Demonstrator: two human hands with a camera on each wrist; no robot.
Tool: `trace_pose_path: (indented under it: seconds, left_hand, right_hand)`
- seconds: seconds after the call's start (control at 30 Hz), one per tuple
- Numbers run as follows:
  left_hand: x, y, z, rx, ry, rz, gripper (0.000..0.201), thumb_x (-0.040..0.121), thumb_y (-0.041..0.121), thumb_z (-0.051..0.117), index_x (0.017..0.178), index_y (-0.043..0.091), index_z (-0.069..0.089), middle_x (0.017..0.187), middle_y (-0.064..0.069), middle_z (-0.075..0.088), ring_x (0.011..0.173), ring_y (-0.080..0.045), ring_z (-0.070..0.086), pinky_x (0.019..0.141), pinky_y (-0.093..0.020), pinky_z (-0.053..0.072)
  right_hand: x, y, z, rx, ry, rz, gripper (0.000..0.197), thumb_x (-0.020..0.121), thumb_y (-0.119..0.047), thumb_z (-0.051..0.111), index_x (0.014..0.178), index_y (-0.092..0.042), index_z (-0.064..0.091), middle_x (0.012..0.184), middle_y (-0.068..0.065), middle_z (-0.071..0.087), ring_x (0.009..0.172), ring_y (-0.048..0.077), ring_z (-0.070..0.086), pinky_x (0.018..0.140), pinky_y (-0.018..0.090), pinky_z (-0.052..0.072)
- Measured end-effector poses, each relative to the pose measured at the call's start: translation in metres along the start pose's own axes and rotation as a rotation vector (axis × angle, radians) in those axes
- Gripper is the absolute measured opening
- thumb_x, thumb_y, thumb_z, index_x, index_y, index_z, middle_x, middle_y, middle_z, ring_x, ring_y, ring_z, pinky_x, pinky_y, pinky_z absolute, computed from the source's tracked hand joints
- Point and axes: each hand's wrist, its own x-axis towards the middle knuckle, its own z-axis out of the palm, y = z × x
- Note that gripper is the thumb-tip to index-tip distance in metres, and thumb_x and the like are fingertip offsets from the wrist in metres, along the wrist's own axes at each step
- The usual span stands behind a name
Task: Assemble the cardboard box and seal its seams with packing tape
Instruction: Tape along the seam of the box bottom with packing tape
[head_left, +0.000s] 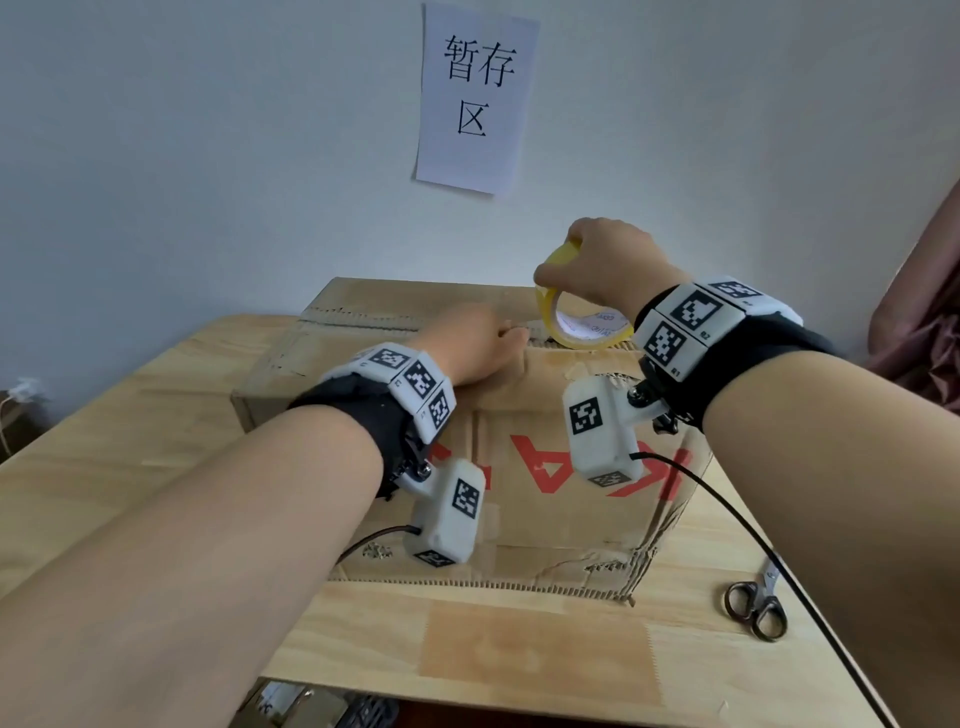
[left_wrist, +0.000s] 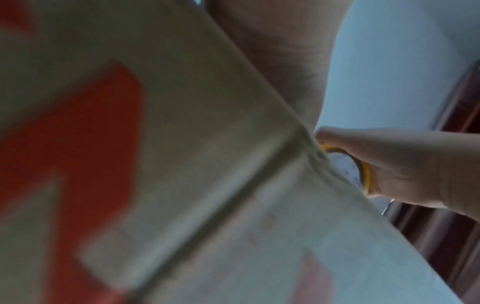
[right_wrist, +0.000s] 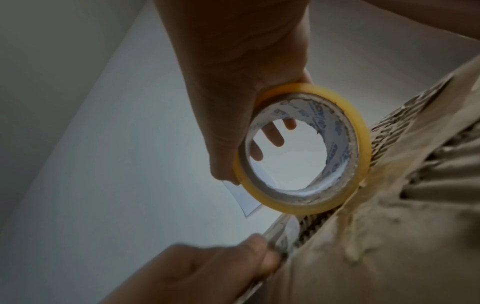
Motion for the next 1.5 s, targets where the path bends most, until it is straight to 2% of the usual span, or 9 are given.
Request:
trace_pose_path:
  seconds: [0.1,0.2,0.3,0.37,0.57,0.77,0.97,1.2,1.5]
  left_hand:
    - [0.006,-0.002,-0.001,-0.062,0.01,0.044,0.042,0.101,0.027,0.033,0.069,0.009,0.053,0.069,-0.009,0.056,0.066,-0.023,0.05,0.056,-0.029,0.033]
    - [0.006,-0.009,-0.001,-0.111,0.016,0.057,0.03,0.1,0.022,0.037,0.112,0.008,0.061,0.11,-0.012,0.065,0.097,-0.028,0.058,0.079,-0.032,0.041]
    - [0.003,-0.003,0.0,-0.014,-0.113,0.039,0.045,0.102,0.029,0.031,0.144,0.014,0.032,0.146,-0.011,0.041,0.129,-0.028,0.043,0.101,-0.033,0.034]
    - [0.003,0.001,0.002,0.072,-0.202,0.028,0.056,0.103,0.038,0.024,0.151,0.012,0.012,0.158,-0.008,0.012,0.145,-0.022,0.017,0.115,-0.036,0.016]
    - [0.008,0.002,0.002,0.144,-0.306,0.001,0.066,0.1,0.05,0.015,0.152,0.013,-0.003,0.159,-0.004,-0.009,0.147,-0.017,-0.005,0.118,-0.036,0.001]
    - [0.005,0.002,0.003,0.071,-0.265,0.002,0.066,0.1,0.048,0.017,0.152,0.014,-0.004,0.16,-0.004,-0.006,0.146,-0.016,-0.005,0.118,-0.037,0.0]
    - [0.001,0.005,0.001,0.144,-0.284,0.007,0.064,0.101,0.047,0.011,0.151,0.01,-0.003,0.159,-0.005,-0.008,0.147,-0.016,-0.004,0.119,-0.035,0.001]
    - [-0.004,0.006,-0.003,0.06,-0.267,0.012,0.06,0.101,0.046,0.011,0.151,0.013,0.009,0.159,-0.01,0.001,0.147,-0.019,0.0,0.119,-0.04,0.001]
    - [-0.014,0.005,-0.006,0.182,-0.281,0.015,0.062,0.101,0.047,0.014,0.151,0.011,0.007,0.159,-0.011,0.001,0.147,-0.024,0.005,0.119,-0.039,0.007]
  right_hand:
    - [-0.003,0.0,0.0,0.027,0.021,0.013,0.036,0.08,-0.05,0.053,0.093,-0.017,0.056,0.08,-0.001,0.054,0.083,0.025,0.055,0.064,0.032,0.041]
    - [-0.006,0.005,-0.005,0.133,0.021,0.041,0.035,0.087,-0.042,0.045,0.102,-0.014,0.057,0.09,0.003,0.058,0.087,0.025,0.055,0.069,0.034,0.043]
    - [-0.009,0.013,-0.009,0.274,0.047,0.088,0.039,0.085,-0.046,0.055,0.112,-0.017,0.049,0.086,-0.005,0.051,0.081,0.018,0.053,0.069,0.032,0.044]
    - [-0.01,0.02,-0.008,0.382,0.054,0.141,0.053,0.08,-0.056,0.062,0.111,-0.016,0.047,0.09,-0.003,0.05,0.082,0.017,0.051,0.066,0.03,0.042]
    - [-0.011,0.02,-0.003,0.508,0.057,0.24,0.059,0.074,-0.059,0.067,0.107,-0.015,0.047,0.086,-0.004,0.046,0.078,0.015,0.048,0.06,0.027,0.036]
    - [-0.009,-0.012,-0.02,0.236,0.107,0.055,0.055,0.072,-0.048,0.07,0.107,-0.015,0.044,0.095,-0.001,0.045,0.08,0.017,0.048,0.064,0.03,0.04]
    - [-0.015,0.019,-0.029,0.045,0.094,0.108,0.06,0.071,-0.05,0.072,0.11,-0.012,0.047,0.103,0.006,0.049,0.086,0.025,0.051,0.066,0.033,0.041]
    - [-0.02,0.038,-0.013,0.092,0.139,0.132,0.085,0.066,-0.07,0.069,0.127,-0.014,0.045,0.121,0.009,0.046,0.101,0.027,0.053,0.081,0.038,0.049]
    - [-0.025,0.051,-0.003,0.146,0.163,0.132,0.077,0.076,-0.069,0.059,0.136,-0.025,0.041,0.121,0.01,0.046,0.091,0.029,0.058,0.08,0.036,0.048]
